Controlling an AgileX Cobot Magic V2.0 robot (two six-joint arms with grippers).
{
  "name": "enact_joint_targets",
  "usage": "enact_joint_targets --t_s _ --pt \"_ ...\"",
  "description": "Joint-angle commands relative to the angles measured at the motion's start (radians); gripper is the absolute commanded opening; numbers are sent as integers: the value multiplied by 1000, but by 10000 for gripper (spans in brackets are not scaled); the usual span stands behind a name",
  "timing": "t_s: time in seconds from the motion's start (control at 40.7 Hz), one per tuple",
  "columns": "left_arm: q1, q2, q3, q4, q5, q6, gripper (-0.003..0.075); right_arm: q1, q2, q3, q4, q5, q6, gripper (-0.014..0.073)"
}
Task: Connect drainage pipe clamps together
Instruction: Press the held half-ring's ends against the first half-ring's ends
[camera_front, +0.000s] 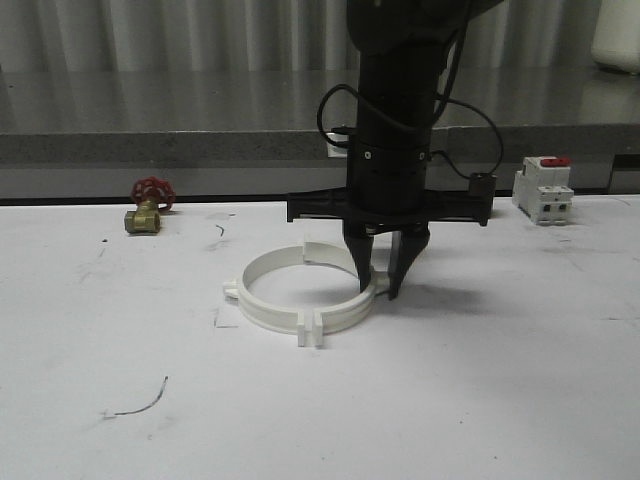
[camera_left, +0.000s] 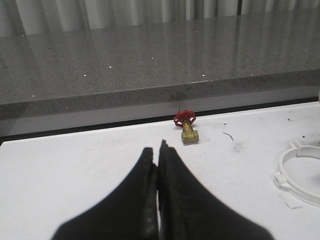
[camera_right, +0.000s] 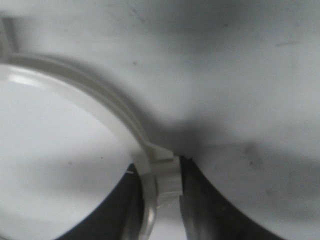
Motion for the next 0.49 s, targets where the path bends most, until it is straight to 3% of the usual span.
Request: enact_joint_targets --t_s 0.0,0.467 --pt "-1 6 -28 1 -78 1 -20 -3 -49 -22 -4 -20 7 112" --pt "-1 6 -28 1 -78 1 -20 -3 -49 -22 -3 -20 28 112"
